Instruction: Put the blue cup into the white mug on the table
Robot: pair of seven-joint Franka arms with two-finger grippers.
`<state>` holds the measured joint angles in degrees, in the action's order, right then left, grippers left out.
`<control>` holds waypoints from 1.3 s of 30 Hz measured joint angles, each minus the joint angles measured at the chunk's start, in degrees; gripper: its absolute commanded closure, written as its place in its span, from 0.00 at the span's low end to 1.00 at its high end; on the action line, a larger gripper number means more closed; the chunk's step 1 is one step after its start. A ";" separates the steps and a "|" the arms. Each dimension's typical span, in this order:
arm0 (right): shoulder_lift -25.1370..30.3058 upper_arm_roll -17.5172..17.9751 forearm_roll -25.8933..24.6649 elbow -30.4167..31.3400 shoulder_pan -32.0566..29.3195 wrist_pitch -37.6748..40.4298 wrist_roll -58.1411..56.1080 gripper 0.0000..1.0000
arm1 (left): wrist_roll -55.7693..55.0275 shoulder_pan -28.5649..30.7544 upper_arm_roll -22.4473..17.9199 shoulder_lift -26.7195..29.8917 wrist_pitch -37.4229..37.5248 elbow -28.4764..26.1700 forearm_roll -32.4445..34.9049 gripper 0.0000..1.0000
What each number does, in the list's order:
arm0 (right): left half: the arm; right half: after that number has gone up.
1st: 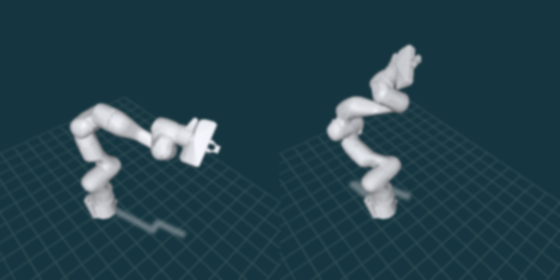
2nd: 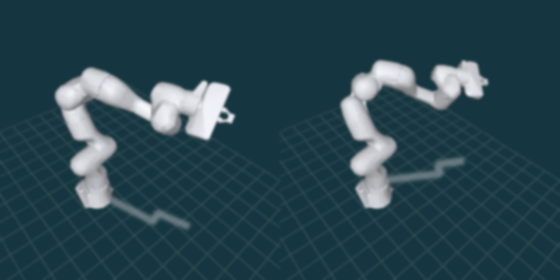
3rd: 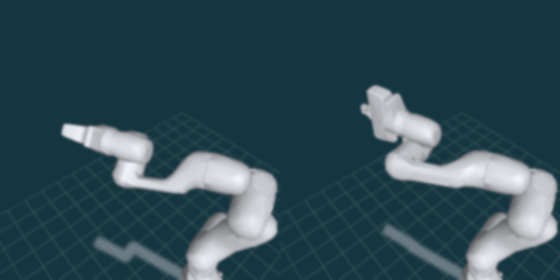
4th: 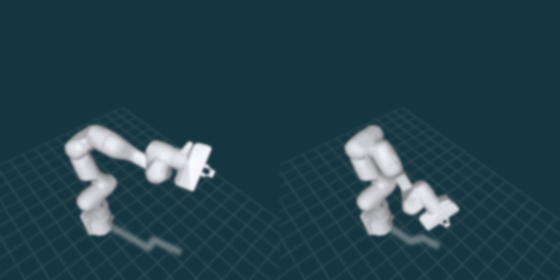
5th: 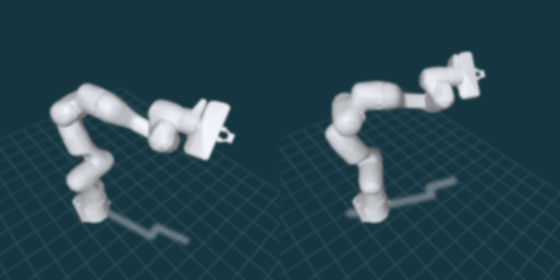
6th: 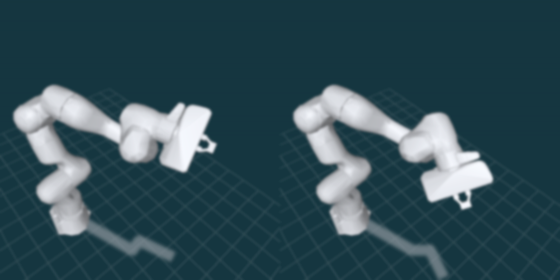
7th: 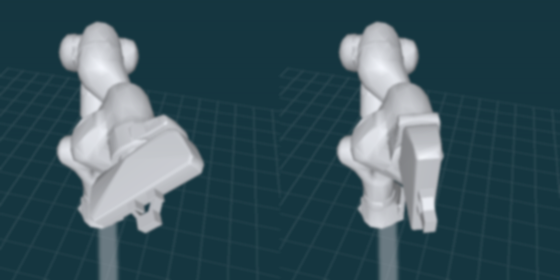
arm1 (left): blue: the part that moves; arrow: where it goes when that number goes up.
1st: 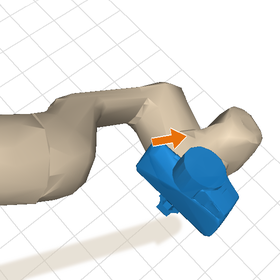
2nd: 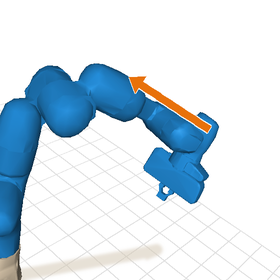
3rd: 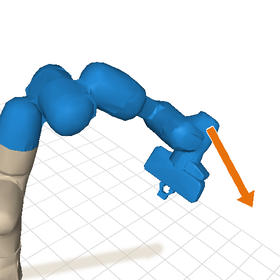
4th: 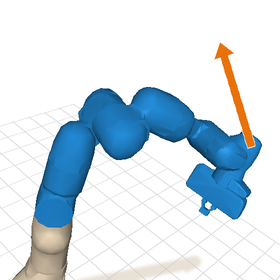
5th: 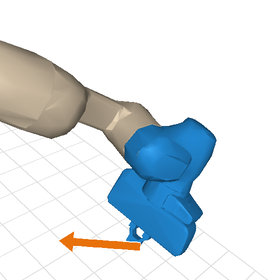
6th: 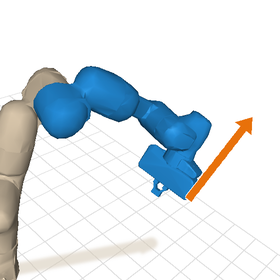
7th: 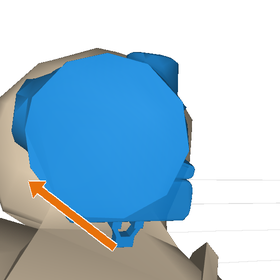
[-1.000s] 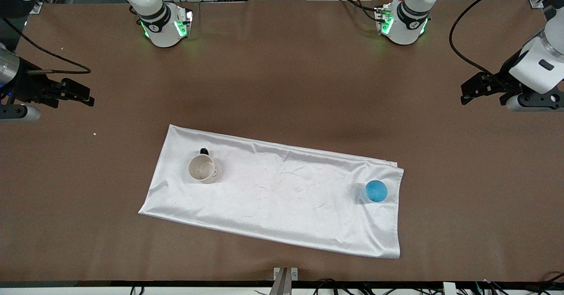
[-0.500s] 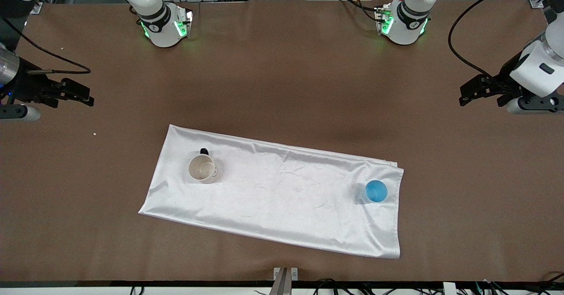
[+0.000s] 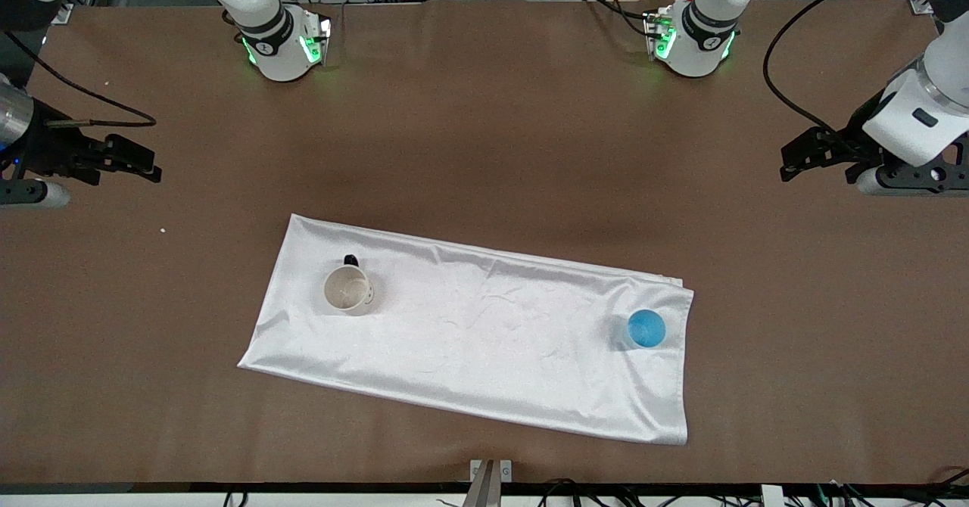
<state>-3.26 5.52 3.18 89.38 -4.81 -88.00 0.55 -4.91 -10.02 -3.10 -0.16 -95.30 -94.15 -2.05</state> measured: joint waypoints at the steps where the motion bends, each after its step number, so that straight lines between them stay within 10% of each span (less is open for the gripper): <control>1: 0.00 0.00 0.00 0.00 0.00 0.02 0.00 0.00 | 0.00 -0.02 0.01 -0.03 0.00 0.00 0.00 0.00; 39: -0.02 0.26 -0.19 2.54 0.11 -1.99 -0.04 0.00 | 0.42 -0.99 6.81 -12.57 -9.36 1.93 0.83 0.00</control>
<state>-3.28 5.78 2.99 91.92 -4.69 -89.99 0.51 -4.49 -11.01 3.71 -12.73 -104.66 -92.22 -1.22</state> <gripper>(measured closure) 0.000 0.000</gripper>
